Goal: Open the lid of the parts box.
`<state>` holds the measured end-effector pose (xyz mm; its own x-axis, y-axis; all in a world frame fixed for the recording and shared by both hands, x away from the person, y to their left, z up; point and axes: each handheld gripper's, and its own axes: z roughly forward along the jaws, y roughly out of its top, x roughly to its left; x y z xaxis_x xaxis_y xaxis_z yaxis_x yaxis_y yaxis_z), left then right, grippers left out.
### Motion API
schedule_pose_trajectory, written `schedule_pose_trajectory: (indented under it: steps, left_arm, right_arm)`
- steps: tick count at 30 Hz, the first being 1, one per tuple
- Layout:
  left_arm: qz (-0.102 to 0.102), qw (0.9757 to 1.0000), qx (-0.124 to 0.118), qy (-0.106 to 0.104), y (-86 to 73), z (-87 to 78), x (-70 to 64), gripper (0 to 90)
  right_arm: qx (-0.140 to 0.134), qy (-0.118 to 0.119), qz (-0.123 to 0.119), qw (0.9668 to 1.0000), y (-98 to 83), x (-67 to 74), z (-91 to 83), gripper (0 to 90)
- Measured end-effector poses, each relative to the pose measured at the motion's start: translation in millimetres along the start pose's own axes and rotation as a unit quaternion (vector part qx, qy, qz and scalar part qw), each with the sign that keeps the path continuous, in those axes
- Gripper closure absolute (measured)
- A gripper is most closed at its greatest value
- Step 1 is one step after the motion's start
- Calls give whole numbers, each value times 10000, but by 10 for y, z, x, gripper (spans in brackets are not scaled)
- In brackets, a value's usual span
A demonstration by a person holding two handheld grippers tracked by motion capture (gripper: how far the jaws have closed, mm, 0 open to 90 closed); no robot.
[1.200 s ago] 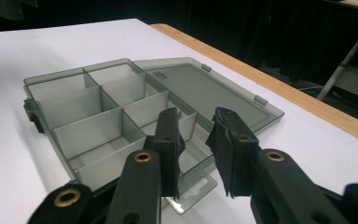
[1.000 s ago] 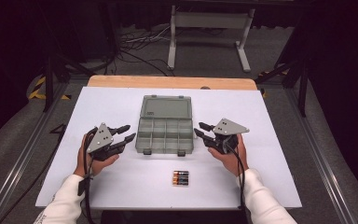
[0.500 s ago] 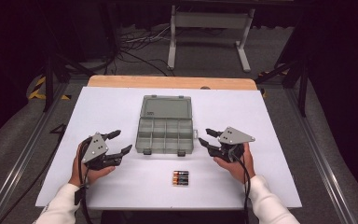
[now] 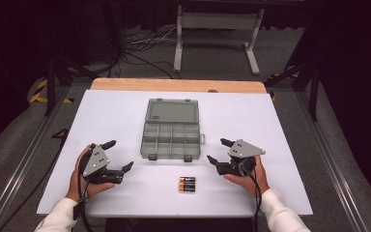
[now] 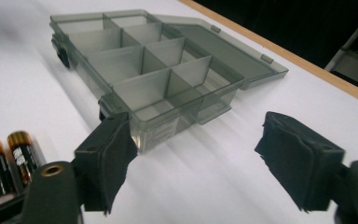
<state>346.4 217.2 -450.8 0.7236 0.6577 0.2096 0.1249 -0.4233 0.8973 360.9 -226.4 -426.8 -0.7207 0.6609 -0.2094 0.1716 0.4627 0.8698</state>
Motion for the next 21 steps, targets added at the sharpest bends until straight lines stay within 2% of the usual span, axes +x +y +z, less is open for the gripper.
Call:
schedule_pose_trajectory:
  steps: [3, 6, 9, 11, 15, 21]
  left_arm:
    - [-83, 9999, 27, -67, -42, -29, -25, 56]
    - [-79, 9999, 44, -104, -86, -80, -38, 38]
    - [-190, 9997, -74, -141, -139, -191, -19, 32]
    - [-206, 9996, -80, -167, -145, -209, -13, 26]
    - [-284, 9993, -73, -244, -187, -254, -21, 20]
    - [-226, 9990, 18, -378, -208, -252, -45, 22]
  right_arm:
    - [77, 39, -46, 10000, -35, 46, -16, 190]
    - [139, 61, -116, 9998, -65, 84, -33, 164]
    - [220, 116, -148, 9996, -121, 127, -47, 118]
    - [223, 150, -110, 9996, -148, 143, -58, 100]
    - [287, 117, -141, 9994, -186, 168, -90, 97]
    - [303, 137, -75, 9994, -224, 183, -161, 105]
